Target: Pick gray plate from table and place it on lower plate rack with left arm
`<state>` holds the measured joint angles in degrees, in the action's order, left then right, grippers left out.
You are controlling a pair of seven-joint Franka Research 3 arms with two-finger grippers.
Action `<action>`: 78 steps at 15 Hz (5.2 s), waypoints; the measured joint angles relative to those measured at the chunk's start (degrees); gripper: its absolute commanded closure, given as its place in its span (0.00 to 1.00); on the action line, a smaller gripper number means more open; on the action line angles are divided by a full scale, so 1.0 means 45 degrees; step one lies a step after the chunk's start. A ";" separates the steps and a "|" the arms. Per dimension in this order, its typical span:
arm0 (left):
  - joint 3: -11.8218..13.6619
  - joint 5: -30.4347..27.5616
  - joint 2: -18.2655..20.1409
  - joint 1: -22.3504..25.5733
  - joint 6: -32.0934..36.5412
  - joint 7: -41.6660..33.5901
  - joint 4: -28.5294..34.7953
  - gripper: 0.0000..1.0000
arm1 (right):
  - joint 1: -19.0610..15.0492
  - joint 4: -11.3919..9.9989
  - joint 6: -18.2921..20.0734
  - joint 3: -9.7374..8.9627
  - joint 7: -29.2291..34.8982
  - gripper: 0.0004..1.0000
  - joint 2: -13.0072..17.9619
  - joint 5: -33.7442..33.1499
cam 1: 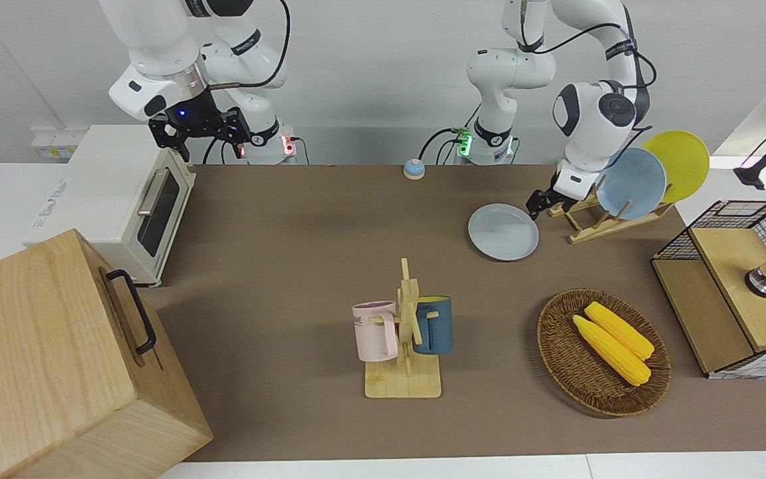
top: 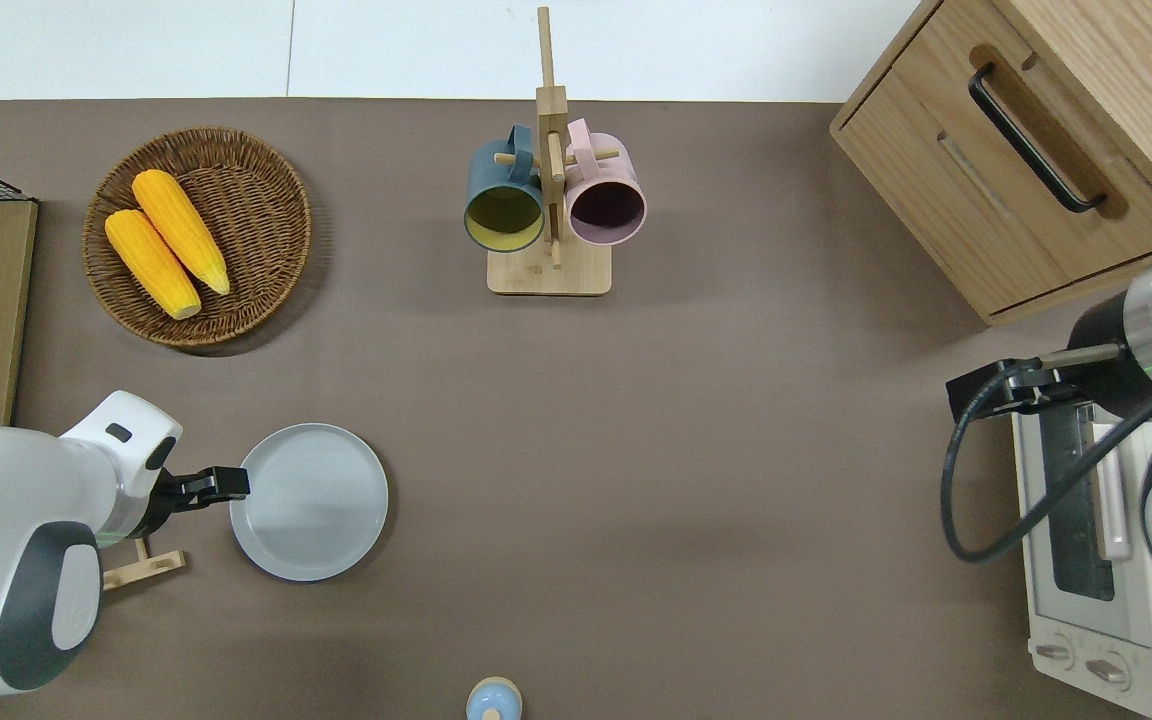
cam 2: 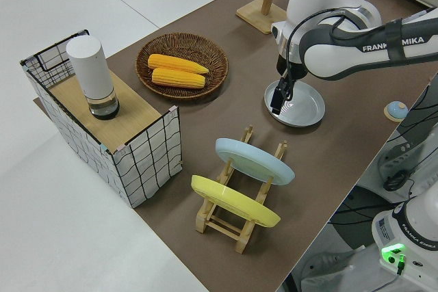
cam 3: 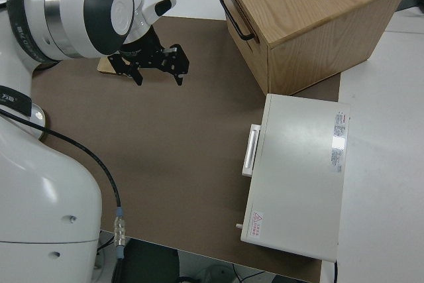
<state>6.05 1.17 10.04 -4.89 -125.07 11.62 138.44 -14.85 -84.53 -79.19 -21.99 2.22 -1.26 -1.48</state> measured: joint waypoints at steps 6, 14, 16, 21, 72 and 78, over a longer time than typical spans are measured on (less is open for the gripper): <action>-0.0009 -0.0001 -0.0017 -0.0010 -0.0759 0.0066 0.1244 0.01 | 0.0000 0.0000 0.0000 0.0000 0.0000 0.02 0.0000 0.0000; -0.0052 -0.0001 -0.0815 -0.0196 -0.2056 0.0387 0.1685 1.00 | 0.0000 0.0000 0.0000 0.0000 0.0000 0.02 0.0000 0.0000; -0.0052 -0.0001 -0.0833 -0.0196 -0.2160 0.0403 0.1685 1.00 | 0.0000 0.0000 0.0000 0.0000 0.0000 0.02 0.0000 0.0000; -0.0066 -0.0014 -0.0727 -0.0206 -0.2225 0.0408 0.1669 1.00 | 0.0000 0.0000 0.0000 0.0000 0.0000 0.02 0.0000 0.0000; -0.0813 1.0088 -0.0303 -0.0592 0.8344 0.5956 -0.3183 1.00 | 0.0000 0.0000 0.0000 0.0000 0.0000 0.02 0.0000 0.0000; -0.0853 1.0124 -0.0412 -0.0863 0.8325 0.6949 -0.2413 1.00 | 0.0000 0.0000 0.0000 0.0000 0.0000 0.02 0.0000 0.0000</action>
<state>2.21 46.73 8.18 -8.77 -87.61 42.89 127.58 -14.85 -84.53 -79.19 -21.99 2.22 -1.26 -1.48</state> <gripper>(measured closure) 0.965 0.013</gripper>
